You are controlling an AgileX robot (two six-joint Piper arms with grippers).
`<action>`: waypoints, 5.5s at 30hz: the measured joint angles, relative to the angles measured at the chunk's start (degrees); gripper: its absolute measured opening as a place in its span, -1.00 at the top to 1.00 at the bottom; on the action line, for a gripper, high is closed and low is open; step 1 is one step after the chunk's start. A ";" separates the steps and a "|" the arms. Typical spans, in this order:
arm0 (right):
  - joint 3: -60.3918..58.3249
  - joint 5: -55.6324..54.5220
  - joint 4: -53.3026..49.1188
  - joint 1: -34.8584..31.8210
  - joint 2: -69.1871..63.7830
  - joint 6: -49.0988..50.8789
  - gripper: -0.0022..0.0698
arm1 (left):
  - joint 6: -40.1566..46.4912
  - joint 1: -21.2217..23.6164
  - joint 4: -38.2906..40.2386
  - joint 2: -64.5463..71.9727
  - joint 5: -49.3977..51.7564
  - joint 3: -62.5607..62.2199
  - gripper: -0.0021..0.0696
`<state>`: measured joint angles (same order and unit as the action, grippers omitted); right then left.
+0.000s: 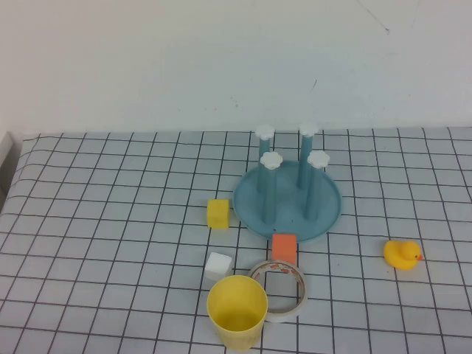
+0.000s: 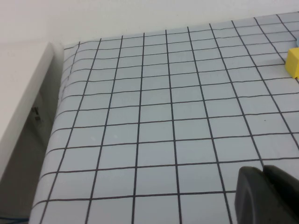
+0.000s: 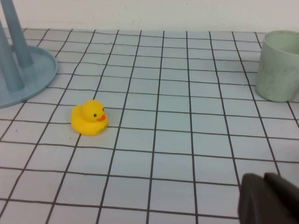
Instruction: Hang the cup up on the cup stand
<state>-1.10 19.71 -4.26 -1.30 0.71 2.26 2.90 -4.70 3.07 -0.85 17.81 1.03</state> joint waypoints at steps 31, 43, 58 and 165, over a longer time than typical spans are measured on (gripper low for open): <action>0.00 0.00 0.00 0.00 0.00 1.32 0.94 | 0.13 0.00 2.10 0.00 0.13 0.00 0.95; 0.00 0.00 3.36 0.00 0.00 1.46 0.94 | -0.16 0.00 2.10 0.00 0.13 0.00 0.95; -0.42 -0.15 38.72 0.00 0.00 5.51 0.94 | -9.63 0.00 43.43 0.00 -2.86 0.00 0.95; -0.42 7.38 55.23 0.00 0.00 -9.61 0.94 | -4.66 -37.26 -7.73 111.30 32.21 -77.13 0.82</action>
<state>-1.51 27.10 50.97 -1.30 0.71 -7.35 -1.76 -41.96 -4.67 110.45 50.02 -76.09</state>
